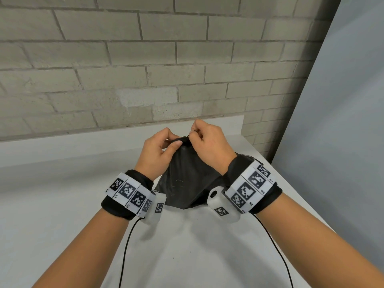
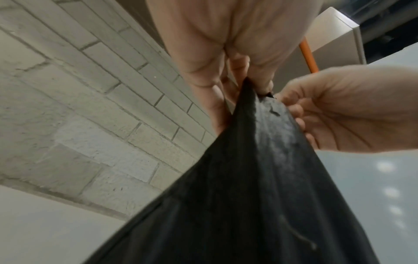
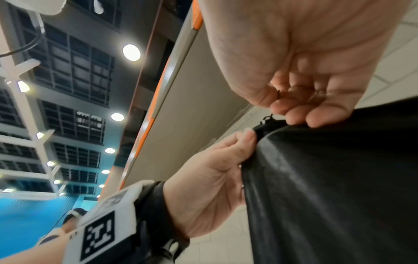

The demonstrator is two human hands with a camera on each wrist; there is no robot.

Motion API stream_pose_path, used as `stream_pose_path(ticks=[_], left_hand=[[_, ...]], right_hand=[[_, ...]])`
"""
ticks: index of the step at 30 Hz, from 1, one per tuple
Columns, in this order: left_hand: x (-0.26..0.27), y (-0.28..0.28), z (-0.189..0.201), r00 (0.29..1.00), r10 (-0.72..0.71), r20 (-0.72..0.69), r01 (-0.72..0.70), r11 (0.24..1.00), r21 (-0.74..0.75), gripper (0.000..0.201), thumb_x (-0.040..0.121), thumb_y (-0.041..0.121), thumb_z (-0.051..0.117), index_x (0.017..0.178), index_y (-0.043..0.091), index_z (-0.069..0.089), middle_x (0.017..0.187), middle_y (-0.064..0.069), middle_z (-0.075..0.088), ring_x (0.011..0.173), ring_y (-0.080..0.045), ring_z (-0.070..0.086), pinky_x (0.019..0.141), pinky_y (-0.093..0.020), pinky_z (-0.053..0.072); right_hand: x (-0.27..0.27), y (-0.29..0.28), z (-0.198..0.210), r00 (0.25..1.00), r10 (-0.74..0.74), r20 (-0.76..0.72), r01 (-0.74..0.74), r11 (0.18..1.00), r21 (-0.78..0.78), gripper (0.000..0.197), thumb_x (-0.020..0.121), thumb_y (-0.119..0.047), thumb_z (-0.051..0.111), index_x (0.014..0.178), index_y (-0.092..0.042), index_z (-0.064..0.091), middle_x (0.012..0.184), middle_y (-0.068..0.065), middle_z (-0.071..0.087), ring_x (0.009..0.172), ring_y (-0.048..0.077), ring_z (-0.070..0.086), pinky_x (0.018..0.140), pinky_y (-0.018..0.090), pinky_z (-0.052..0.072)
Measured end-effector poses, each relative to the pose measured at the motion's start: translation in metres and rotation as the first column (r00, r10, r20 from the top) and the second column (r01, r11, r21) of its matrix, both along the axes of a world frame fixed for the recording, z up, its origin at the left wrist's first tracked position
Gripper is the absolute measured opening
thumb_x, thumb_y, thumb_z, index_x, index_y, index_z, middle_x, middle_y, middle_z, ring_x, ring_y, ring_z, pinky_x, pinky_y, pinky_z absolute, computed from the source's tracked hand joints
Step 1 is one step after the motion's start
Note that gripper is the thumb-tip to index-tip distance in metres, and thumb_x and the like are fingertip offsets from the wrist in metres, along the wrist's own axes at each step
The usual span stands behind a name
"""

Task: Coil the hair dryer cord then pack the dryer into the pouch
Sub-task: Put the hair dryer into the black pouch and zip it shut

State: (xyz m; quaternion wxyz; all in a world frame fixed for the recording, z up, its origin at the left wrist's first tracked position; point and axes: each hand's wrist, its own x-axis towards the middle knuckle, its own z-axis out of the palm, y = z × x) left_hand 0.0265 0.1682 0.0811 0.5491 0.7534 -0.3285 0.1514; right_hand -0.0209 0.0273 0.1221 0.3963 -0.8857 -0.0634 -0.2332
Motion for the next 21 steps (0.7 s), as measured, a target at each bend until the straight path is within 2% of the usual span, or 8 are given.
stream_pose_path(ticks=[4,8,10,12,13,14,16,21], left_hand=[[0.004,0.003,-0.004,0.997,0.035,-0.068,-0.040,0.996,-0.081,0.026,0.088,0.007,0.053,0.070,0.026,0.048,0.076,0.007,0.059,0.063,0.005,0.059,0.062,-0.009,0.044],[0.008,0.007,-0.006,0.993,0.041,-0.107,-0.053,0.992,-0.112,0.027,0.088,0.007,0.053,0.070,0.027,0.049,0.075,0.007,0.058,0.063,0.004,0.059,0.064,-0.011,0.046],[0.009,0.009,-0.006,0.993,0.061,-0.102,-0.072,0.991,-0.109,0.026,0.087,0.008,0.054,0.070,0.027,0.049,0.075,0.007,0.058,0.063,0.005,0.059,0.064,-0.010,0.045],[0.010,0.012,-0.007,0.993,0.077,-0.089,-0.086,0.992,-0.097,0.026,0.087,0.008,0.054,0.070,0.027,0.048,0.076,0.007,0.059,0.065,0.006,0.059,0.064,-0.009,0.045],[0.010,0.014,-0.006,0.994,0.075,-0.084,-0.083,0.992,-0.091,0.026,0.087,0.008,0.053,0.071,0.027,0.048,0.077,0.007,0.059,0.066,0.007,0.060,0.065,-0.008,0.045],[0.009,0.014,-0.006,0.995,0.066,-0.079,-0.073,0.994,-0.080,0.026,0.087,0.007,0.053,0.072,0.027,0.049,0.078,0.007,0.060,0.068,0.008,0.060,0.066,-0.007,0.046],[0.008,0.012,-0.006,0.997,0.055,-0.057,-0.058,0.997,-0.043,0.025,0.087,0.007,0.053,0.073,0.027,0.049,0.082,0.009,0.061,0.073,0.008,0.061,0.069,-0.006,0.046],[0.011,0.012,-0.008,0.993,0.092,-0.076,-0.098,0.993,-0.070,0.026,0.088,0.009,0.052,0.071,0.028,0.047,0.077,0.007,0.058,0.067,0.004,0.059,0.064,-0.007,0.045]], right_hand=[[0.005,-0.028,-0.017,0.991,-0.106,-0.086,0.110,0.993,0.045,0.019,0.089,-0.010,0.041,0.070,-0.010,0.043,0.060,0.002,0.047,0.062,0.021,0.048,0.058,0.029,0.039],[0.008,-0.073,-0.050,0.923,-0.258,-0.286,0.243,0.966,-0.089,0.028,0.088,-0.009,0.042,0.061,-0.017,0.036,0.060,0.001,0.045,0.069,0.025,0.048,0.063,0.029,0.035],[0.006,-0.094,-0.068,0.866,-0.343,-0.364,0.293,0.938,-0.186,0.027,0.088,-0.008,0.042,0.062,-0.015,0.038,0.070,0.012,0.055,0.080,0.032,0.052,0.069,0.033,0.038],[0.000,-0.116,-0.085,0.790,-0.444,-0.423,0.338,0.891,-0.304,0.018,0.088,-0.007,0.043,0.072,-0.009,0.051,0.098,0.025,0.062,0.098,0.037,0.056,0.083,0.035,0.043],[-0.004,-0.127,-0.092,0.744,-0.491,-0.453,0.363,0.866,-0.344,0.015,0.089,-0.007,0.043,0.084,-0.003,0.057,0.109,0.027,0.061,0.105,0.038,0.055,0.088,0.035,0.043],[-0.007,-0.136,-0.099,0.693,-0.533,-0.485,0.387,0.843,-0.374,0.020,0.089,-0.007,0.042,0.098,0.002,0.058,0.114,0.028,0.059,0.108,0.038,0.054,0.091,0.035,0.043],[-0.011,-0.147,-0.107,0.622,-0.579,-0.527,0.420,0.815,-0.399,0.025,0.090,-0.008,0.041,0.107,0.005,0.054,0.116,0.026,0.058,0.108,0.038,0.053,0.090,0.036,0.043],[-0.009,-0.155,-0.102,0.656,-0.582,-0.480,0.495,0.812,-0.309,0.019,0.091,-0.008,0.039,0.096,0.004,0.053,0.107,0.027,0.059,0.102,0.040,0.054,0.084,0.038,0.045]])
